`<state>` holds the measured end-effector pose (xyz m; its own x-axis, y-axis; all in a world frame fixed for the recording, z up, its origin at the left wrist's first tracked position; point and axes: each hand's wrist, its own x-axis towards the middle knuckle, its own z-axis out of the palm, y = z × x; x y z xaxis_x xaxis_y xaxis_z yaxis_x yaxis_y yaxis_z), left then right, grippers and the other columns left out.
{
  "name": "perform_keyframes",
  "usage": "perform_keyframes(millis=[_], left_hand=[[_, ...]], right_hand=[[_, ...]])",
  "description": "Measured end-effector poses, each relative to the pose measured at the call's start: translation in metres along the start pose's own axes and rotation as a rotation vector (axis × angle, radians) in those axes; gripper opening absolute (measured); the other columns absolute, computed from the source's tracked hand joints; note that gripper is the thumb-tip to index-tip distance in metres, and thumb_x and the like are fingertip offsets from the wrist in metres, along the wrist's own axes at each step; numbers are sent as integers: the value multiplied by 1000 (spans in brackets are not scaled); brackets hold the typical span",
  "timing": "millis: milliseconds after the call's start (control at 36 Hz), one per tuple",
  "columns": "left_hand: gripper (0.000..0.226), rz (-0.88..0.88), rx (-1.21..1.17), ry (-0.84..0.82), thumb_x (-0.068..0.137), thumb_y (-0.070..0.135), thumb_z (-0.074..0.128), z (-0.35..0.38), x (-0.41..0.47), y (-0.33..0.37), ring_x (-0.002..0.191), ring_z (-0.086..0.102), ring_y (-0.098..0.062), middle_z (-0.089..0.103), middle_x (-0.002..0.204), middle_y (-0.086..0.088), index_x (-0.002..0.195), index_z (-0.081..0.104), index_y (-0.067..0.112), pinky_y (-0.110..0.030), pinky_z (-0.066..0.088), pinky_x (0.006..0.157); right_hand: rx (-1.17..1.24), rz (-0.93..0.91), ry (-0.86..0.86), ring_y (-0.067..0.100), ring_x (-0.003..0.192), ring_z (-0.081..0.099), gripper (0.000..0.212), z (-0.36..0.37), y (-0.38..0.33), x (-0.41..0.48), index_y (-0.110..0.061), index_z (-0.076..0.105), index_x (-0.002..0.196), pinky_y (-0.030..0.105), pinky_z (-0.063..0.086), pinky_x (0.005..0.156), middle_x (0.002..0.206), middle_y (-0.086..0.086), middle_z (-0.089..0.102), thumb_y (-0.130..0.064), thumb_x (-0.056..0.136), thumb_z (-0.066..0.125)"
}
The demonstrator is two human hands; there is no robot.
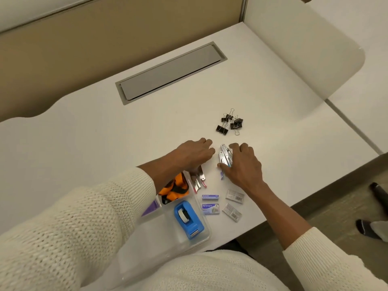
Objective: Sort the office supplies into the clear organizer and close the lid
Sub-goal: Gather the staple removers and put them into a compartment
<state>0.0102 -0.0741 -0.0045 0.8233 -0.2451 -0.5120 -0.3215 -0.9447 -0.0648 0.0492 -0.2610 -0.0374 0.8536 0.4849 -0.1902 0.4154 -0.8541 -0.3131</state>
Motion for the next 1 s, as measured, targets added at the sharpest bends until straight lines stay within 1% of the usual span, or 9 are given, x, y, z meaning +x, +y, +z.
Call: perform_keyframes(millis=[139,222,306,389,472,639,806,917,1000], left_hand=[[36,14,23,74,85,18,78,-2,1,-20,102,51,-24,52,113,-8,113,58,8,-37,50,61],[47,13,-29,100,84,35,81,4,5,-26,104,52,-23,53,114,-6,117,57,11,-35,49,66],[78,59,-5,108,72,59,85,11,5,-30,110,50,-22,53,122,-4,129,54,15,-39,52,84],[92,111,109,104,62,56,93,18,3,-32,117,48,-24,53,131,-9,133,51,14,-43,51,93],[84,131,141,143,67,47,93,24,4,-32,118,50,-27,53,132,-13,132,52,12,-46,50,97],[56,229,160,227,82,28,85,22,14,-29,104,56,-27,59,120,-12,126,54,14,-42,51,87],[37,316,124,190,91,35,76,19,17,-32,91,60,-22,65,107,-5,116,59,14,-34,43,74],[41,267,32,99,88,39,77,16,15,-31,90,60,-23,63,107,-5,115,59,13,-40,54,79],[39,162,-109,83,87,38,76,14,13,-29,81,55,-21,61,105,-4,113,59,14,-37,51,69]], right_hand=[[-34,13,44,28,101,55,55,2,1,1,-13,55,121,39,51,72,110,9,58,-50,84,71],[-53,29,55,29,100,56,59,3,2,2,-12,55,122,38,50,68,108,10,58,-53,83,72],[-97,61,48,27,100,56,73,3,2,1,-13,54,119,38,51,67,108,9,57,-69,75,74],[-125,92,18,25,102,53,76,4,2,1,-15,53,116,35,46,63,110,8,55,-72,72,75],[-51,124,-15,28,106,51,67,6,-1,5,-14,51,117,35,44,63,113,10,53,-58,74,80],[93,233,-85,31,105,49,70,6,-4,15,-12,46,119,35,41,69,115,13,53,-44,68,82],[142,265,-77,34,106,53,69,6,-5,19,-9,49,113,36,43,71,112,14,56,-46,66,83],[221,305,-89,33,102,56,65,4,-1,20,-11,52,109,37,45,73,107,12,58,-48,65,83],[307,355,-111,28,91,60,60,1,4,22,-16,53,105,35,47,70,102,8,62,-50,65,82]])
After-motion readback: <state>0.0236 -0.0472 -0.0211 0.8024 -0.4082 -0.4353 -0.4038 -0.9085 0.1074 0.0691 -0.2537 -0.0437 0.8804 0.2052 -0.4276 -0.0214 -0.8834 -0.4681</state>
